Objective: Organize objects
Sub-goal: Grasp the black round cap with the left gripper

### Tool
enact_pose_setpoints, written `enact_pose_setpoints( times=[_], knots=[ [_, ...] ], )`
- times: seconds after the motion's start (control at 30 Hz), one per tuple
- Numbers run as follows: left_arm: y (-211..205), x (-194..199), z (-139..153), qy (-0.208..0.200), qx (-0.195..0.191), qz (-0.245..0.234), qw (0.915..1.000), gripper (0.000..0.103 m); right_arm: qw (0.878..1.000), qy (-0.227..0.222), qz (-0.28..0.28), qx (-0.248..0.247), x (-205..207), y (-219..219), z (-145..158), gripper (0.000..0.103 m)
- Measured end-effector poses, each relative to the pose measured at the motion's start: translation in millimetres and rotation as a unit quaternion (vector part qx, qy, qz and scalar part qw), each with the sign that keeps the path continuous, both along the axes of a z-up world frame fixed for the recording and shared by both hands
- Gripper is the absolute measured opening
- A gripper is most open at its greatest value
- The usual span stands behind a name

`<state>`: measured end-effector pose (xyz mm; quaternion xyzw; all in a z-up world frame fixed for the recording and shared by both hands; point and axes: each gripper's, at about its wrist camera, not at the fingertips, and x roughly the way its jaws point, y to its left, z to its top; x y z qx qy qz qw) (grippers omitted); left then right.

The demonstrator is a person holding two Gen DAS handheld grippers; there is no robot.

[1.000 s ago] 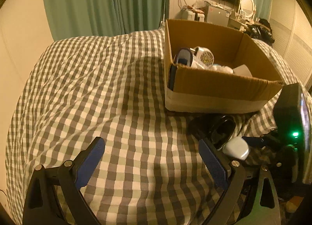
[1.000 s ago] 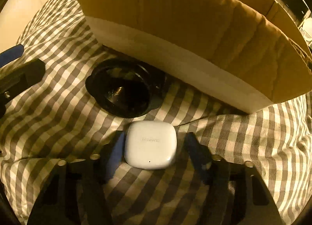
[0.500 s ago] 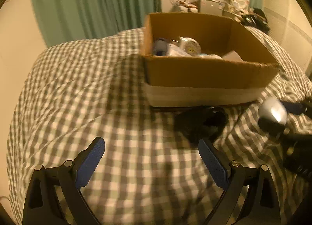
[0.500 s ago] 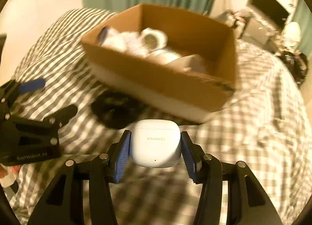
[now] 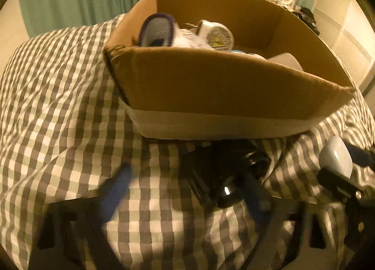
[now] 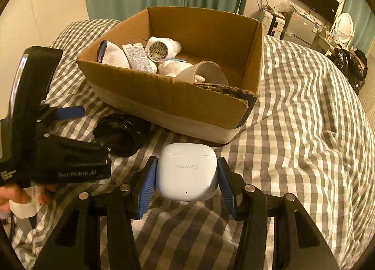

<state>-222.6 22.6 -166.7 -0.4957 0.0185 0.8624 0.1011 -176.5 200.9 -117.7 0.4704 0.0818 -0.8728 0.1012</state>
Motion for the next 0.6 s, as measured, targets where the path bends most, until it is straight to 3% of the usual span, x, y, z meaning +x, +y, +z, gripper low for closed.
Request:
enact_pose_setpoints(
  times=[0.07,0.17,0.23,0.3,0.6],
  knots=[
    [-1.5,-0.7,-1.8,-0.006,0.007,-0.001,1.0,0.041,1.0,-0.002,0.0,-0.001,-0.7,-1.3,-0.8,0.05],
    [1.9,3.5,0.7,-0.001,0.008,-0.016,0.9998,0.018,1.0,-0.003,0.001,-0.001,0.3,-1.4,-0.8,0.05],
    [5.3,6.7,2.7,0.004,-0.01,-0.016,0.9998,0.012,1.0,-0.003,0.002,-0.002,0.5,-1.5,-1.5,0.05],
    [8.0,10.1,3.1,0.006,-0.025,-0.015,0.9996,0.011,1.0,-0.004,0.0,0.0,1.0,-1.1,-3.2,0.05],
    [-14.8,34.2,32.6,0.033,-0.022,0.005,0.9992,0.011,1.0,0.009,0.006,-0.012,6.4,-5.4,1.9,0.05]
  ],
)
